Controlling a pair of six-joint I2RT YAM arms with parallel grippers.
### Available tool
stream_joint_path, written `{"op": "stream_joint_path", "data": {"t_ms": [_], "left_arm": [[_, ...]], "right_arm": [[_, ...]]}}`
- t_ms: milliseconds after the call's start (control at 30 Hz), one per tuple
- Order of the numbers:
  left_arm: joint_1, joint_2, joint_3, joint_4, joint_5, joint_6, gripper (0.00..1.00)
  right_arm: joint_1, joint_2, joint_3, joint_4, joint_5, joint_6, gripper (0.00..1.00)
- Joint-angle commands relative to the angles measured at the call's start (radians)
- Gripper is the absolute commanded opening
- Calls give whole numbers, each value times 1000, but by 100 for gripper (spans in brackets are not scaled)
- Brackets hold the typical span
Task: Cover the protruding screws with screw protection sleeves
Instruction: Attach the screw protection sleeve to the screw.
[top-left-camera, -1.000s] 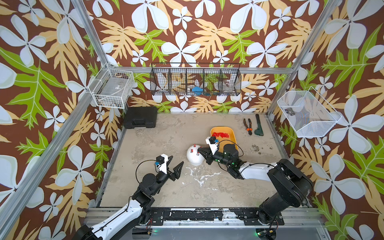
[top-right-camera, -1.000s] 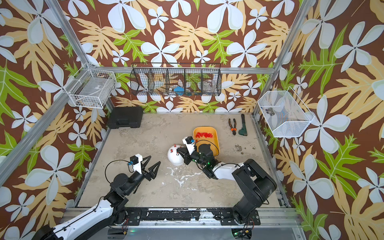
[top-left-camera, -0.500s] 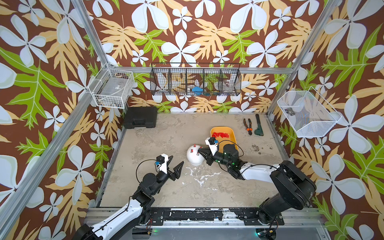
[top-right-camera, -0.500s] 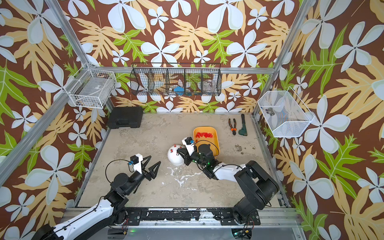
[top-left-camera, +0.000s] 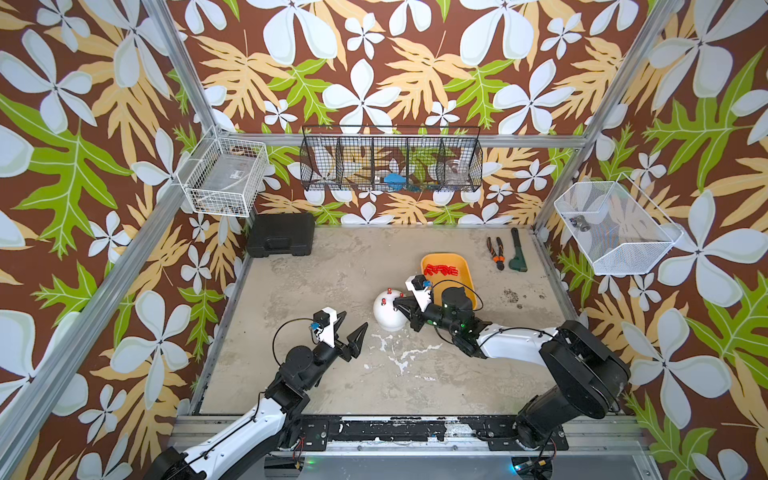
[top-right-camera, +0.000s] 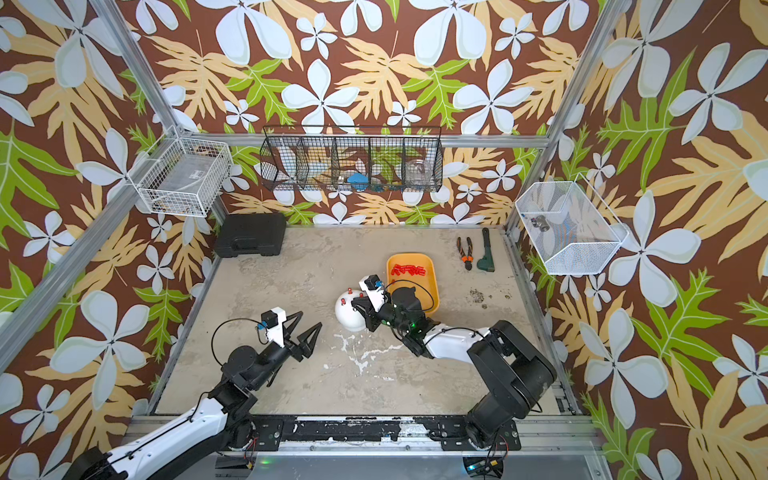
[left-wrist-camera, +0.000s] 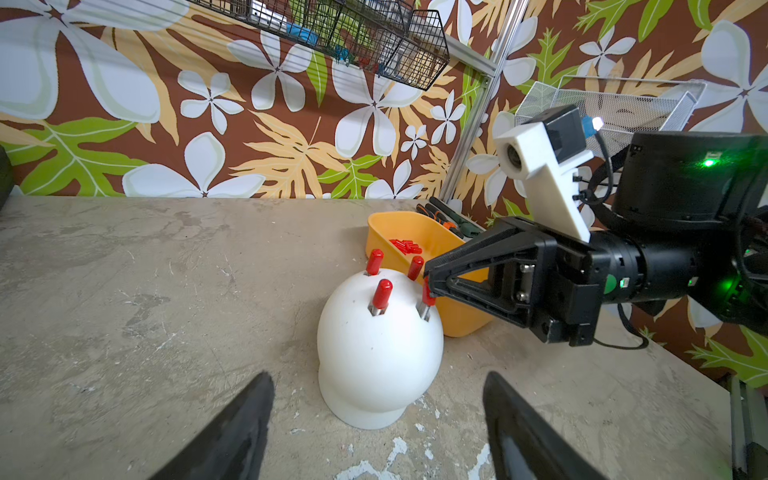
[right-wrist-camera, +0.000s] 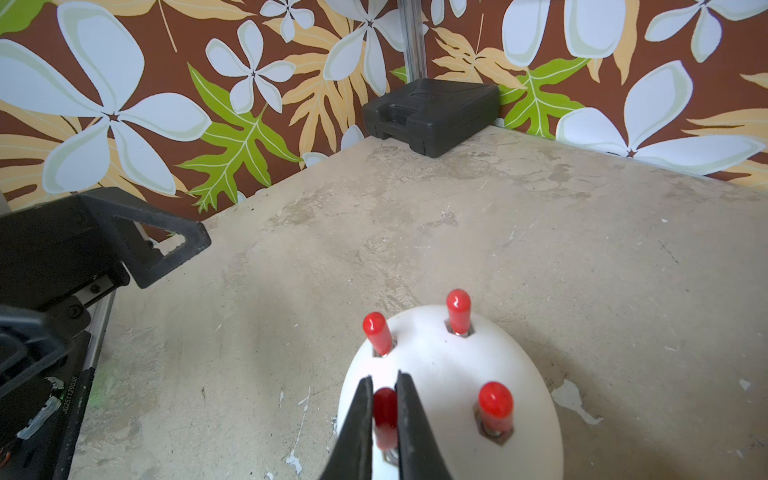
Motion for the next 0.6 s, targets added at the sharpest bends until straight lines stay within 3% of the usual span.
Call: {"op": "stream_joint_path", "data": {"t_ms": [0,67,200,367,433,567], "left_arm": [[1,0,8,25,4,8,80],[1,0,8,25,4,8,80],[0,-1,8,25,6,8,80],[1,2,8,26,-1,9,80],[0,3,8,26,0,8,81],[0,6,9,26,1,7,80]], "right_arm": [[1,-3,-7,-32,21,14,13],[2,-1,5,-45,22,17,15],[1,-26,43,-92,13,39,42],[-5,-121,102,-196,24,134,59],[-28,-131,126,-214,-69,206,53],[-86,-44,164,-132,-349,472,16]]}}
